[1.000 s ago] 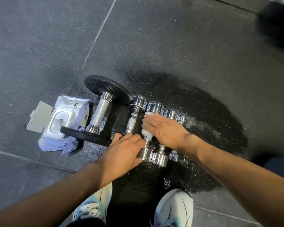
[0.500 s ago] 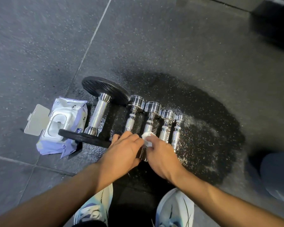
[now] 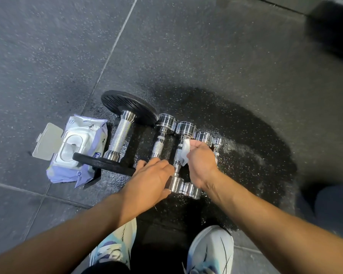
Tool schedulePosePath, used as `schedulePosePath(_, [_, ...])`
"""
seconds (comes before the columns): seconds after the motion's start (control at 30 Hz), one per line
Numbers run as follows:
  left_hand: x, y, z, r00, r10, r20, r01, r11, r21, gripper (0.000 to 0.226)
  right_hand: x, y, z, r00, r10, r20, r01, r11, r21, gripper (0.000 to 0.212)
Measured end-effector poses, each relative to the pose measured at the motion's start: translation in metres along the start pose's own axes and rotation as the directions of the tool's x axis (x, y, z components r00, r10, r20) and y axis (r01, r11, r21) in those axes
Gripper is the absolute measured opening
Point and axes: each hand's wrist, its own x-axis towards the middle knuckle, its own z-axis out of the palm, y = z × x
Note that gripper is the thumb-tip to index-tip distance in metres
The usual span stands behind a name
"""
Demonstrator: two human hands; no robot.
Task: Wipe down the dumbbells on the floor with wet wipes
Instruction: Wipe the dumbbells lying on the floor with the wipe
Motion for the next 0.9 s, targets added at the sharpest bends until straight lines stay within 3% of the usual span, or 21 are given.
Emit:
schedulePosePath(0.1, [0.001,0.001,-0.001,1.000,0.005,-0.001,-0.005,1.000,0.006,0.046,-0.008,0.013,-0.007,0.995,0.040,0.091,-0.019,0.974,-0.224,0.039])
schedulePosePath(0.17, [0.001,0.000,0.000,1.000,0.006,0.006,-0.006,1.000,0.012,0.045,-0.009,0.018,-0.013,0.987,0.093,0.130,-0.029,0.905,-0.425,0.043])
schedulePosePath(0.23, [0.000,-0.001,0.000,1.000,0.007,0.004,-0.007,1.000,0.013,0.045,-0.012,0.016,-0.017,0.986,0.069,0.151,0.035,0.803,-0.595,0.043])
schedulePosePath(0.33, [0.000,-0.001,-0.001,1.000,0.009,-0.006,-0.009,1.000,-0.003,0.045,-0.021,0.014,-0.023,0.957,0.015,0.291,0.203,0.682,-0.703,0.036])
schedulePosePath(0.43, [0.000,0.000,-0.001,1.000,0.003,-0.014,-0.003,1.000,-0.019,0.046,-0.035,0.024,-0.027,0.907,-0.170,0.386,0.421,0.376,-0.825,0.034])
schedulePosePath(0.47, [-0.001,0.000,-0.001,1.000,-0.001,-0.022,0.000,0.999,-0.033,0.046,-0.038,0.031,-0.027,0.871,-0.253,0.421,0.485,0.297,-0.823,0.035])
schedulePosePath(0.53, [-0.002,0.002,-0.002,0.999,-0.009,-0.035,0.007,0.998,-0.055,0.048,-0.040,0.042,-0.028,0.812,-0.343,0.472,0.564,0.255,-0.785,0.034])
schedulePosePath(0.73, [-0.004,0.006,-0.003,0.998,-0.032,-0.060,0.030,0.999,-0.035,0.058,-0.025,0.046,-0.019,0.642,-0.361,0.677,0.713,-0.046,-0.700,0.024])
schedulePosePath(0.8, [-0.004,0.006,-0.002,0.997,-0.035,-0.073,0.034,0.999,-0.019,0.061,-0.023,0.038,-0.014,0.627,-0.283,0.726,0.713,-0.169,-0.681,0.018])
schedulePosePath(0.9, [0.000,0.008,-0.002,0.995,-0.065,-0.070,0.065,0.998,-0.011,0.069,-0.022,0.023,-0.005,0.681,-0.162,0.714,0.654,-0.305,-0.692,0.020])
